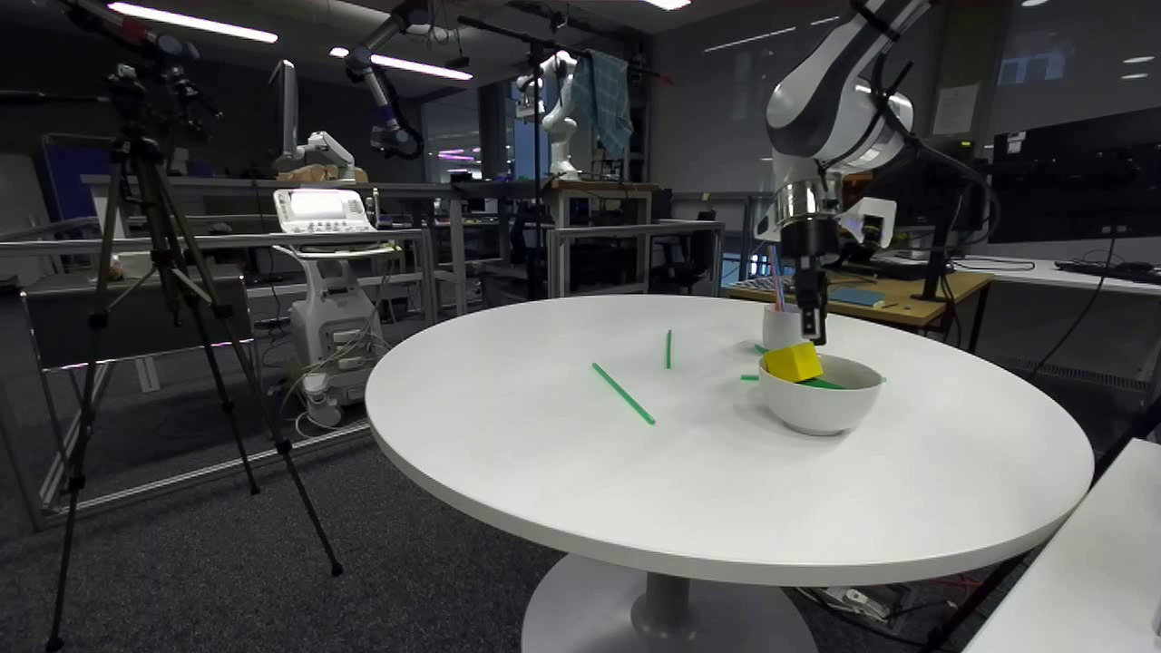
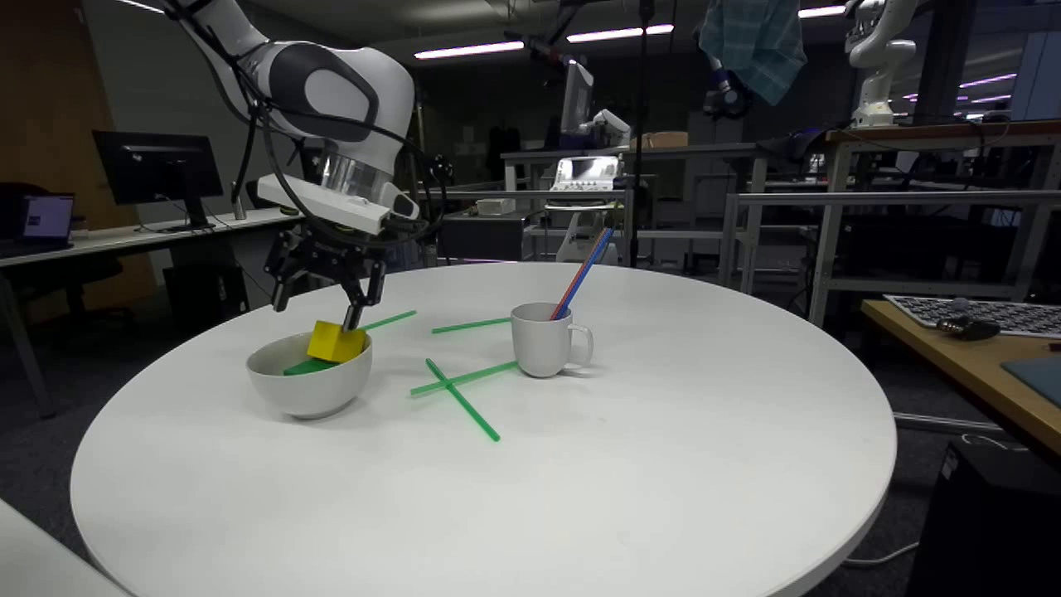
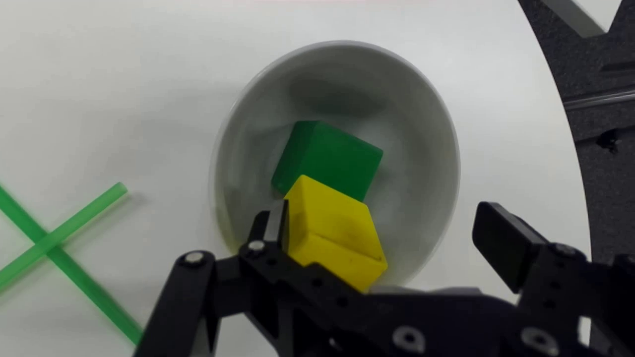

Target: Remove the yellow block from the bowl.

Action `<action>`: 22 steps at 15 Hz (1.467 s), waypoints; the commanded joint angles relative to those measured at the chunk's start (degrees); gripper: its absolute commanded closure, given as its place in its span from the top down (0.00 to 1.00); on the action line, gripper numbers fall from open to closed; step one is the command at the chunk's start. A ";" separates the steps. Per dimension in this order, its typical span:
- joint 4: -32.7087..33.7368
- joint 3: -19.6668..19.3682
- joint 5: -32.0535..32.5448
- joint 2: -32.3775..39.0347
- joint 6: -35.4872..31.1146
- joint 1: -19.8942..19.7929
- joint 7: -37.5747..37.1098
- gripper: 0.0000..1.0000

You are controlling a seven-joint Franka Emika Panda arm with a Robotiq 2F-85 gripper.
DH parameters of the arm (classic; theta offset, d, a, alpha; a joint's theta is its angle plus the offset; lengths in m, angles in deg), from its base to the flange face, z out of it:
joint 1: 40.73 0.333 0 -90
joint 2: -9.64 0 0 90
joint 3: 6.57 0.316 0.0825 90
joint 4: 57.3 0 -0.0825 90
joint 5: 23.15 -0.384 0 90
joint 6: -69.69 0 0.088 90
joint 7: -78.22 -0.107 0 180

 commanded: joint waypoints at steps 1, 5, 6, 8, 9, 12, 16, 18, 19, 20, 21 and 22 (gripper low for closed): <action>0.09 1.21 0.21 0.19 0.09 -1.15 -0.18 1.00; 0.09 1.24 0.21 0.29 0.09 -1.15 -0.19 1.00; -0.49 1.35 -0.85 0.13 -1.56 -1.21 0.34 1.00; -0.63 1.89 -2.79 0.49 -3.27 -1.16 1.47 1.00; -0.49 2.21 -3.68 0.82 -4.02 -1.15 2.06 1.00; -0.29 3.04 -5.52 1.08 -5.16 -1.16 2.94 1.00; -0.27 3.64 -8.16 0.92 -5.07 -1.39 5.25 1.00; -0.46 3.59 -8.66 0.96 -5.57 -1.32 6.58 1.00; -0.54 3.47 -8.24 1.21 -5.98 -1.24 6.81 1.00; -0.66 3.46 -8.18 1.47 -6.49 -1.25 7.42 1.00; -0.76 3.46 -8.05 1.67 -6.96 -1.24 7.70 1.00; -0.77 3.52 -8.35 1.89 -7.16 -1.33 8.38 1.00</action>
